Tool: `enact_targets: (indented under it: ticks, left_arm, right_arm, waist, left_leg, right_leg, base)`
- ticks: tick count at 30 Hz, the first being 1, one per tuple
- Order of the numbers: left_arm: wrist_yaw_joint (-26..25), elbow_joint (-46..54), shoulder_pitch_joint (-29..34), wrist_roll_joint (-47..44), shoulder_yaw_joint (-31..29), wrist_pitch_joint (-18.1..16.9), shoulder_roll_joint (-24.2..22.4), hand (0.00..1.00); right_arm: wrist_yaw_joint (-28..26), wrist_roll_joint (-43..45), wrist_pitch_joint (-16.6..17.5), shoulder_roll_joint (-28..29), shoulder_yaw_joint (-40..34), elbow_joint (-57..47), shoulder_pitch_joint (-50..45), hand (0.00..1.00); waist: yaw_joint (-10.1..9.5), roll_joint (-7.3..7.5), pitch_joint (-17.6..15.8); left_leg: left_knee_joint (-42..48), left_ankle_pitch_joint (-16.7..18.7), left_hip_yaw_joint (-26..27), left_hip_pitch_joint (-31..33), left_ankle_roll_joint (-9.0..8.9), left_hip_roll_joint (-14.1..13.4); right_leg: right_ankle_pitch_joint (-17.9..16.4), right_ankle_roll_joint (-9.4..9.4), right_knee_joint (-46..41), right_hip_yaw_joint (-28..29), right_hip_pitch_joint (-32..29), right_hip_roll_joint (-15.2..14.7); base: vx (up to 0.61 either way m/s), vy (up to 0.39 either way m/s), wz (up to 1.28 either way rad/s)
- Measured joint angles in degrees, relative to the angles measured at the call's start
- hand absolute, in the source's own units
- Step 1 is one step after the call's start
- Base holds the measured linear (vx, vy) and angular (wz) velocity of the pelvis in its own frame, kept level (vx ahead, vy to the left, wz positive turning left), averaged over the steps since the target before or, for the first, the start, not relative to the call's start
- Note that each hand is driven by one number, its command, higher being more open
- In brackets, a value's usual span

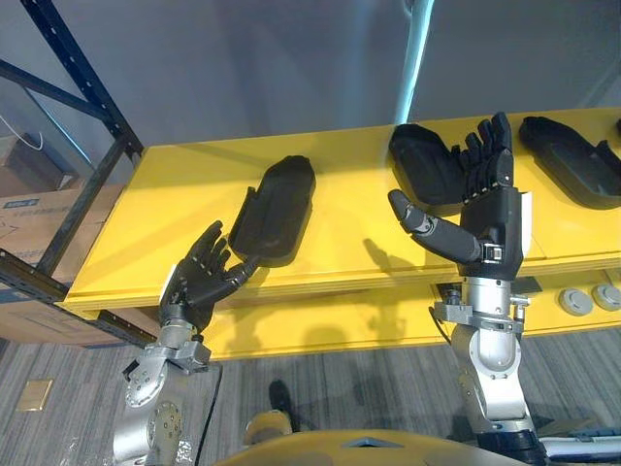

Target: Walk over and take three plastic housings, then place them on the shelf

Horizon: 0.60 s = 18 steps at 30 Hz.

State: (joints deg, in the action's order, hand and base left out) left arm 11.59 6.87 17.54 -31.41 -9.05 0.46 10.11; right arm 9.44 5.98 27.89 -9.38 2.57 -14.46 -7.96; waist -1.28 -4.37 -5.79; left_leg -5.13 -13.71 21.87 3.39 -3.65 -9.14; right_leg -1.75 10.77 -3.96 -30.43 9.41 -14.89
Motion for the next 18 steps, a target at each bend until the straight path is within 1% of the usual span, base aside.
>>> enact_targets:
  ticks: [5,11,15,18]
  left_arm:
    - [0.69,-0.78,-0.16,-1.61,0.83,-0.36,0.12,1.00]
    - [1.88,-0.96,-0.71,-4.01,4.13,0.00,1.49,1.00]
    - [2.85,-1.69,-1.79,-4.70,6.82,0.49,1.64,1.00]
    - [2.90,-1.69,-2.37,-4.75,7.66,1.05,1.66,1.00]
  right_arm:
    - [-0.19,0.00,0.00,0.01,0.26,0.00,-0.12,1.00]
    - [-0.34,-0.01,-0.02,0.03,0.58,0.01,-0.12,1.00]
    - [-0.33,-0.01,-0.04,0.03,2.15,0.02,-0.12,1.00]
    - [-0.44,-0.03,-0.08,0.03,2.66,0.04,-0.11,1.00]
  waist:
    - [0.02,0.11,0.35]
    - [0.06,0.99,0.88]
    - [0.23,1.01,0.89]
    - [0.55,1.02,0.89]
  left_leg:
    - [0.00,0.00,0.61,-0.10,0.00,-0.16]
    - [0.00,0.01,0.99,-0.32,0.01,-0.25]
    - [-0.01,0.05,1.42,-0.70,0.03,-0.38]
    - [0.00,0.09,1.49,-0.75,0.09,-0.41]
  right_leg:
    - [0.19,-0.12,0.02,0.75,-0.41,0.01]
    - [0.29,-0.20,0.02,1.07,-0.47,0.01]
    - [0.32,-0.22,0.04,1.49,-0.47,0.01]
    - [0.31,-0.23,0.08,1.58,-0.52,0.02]
  base:
    - [-0.03,0.001,-0.07]
    - [-0.01,-0.001,-0.02]
    - [-0.02,0.000,-0.04]
    - [-0.01,0.000,-0.01]
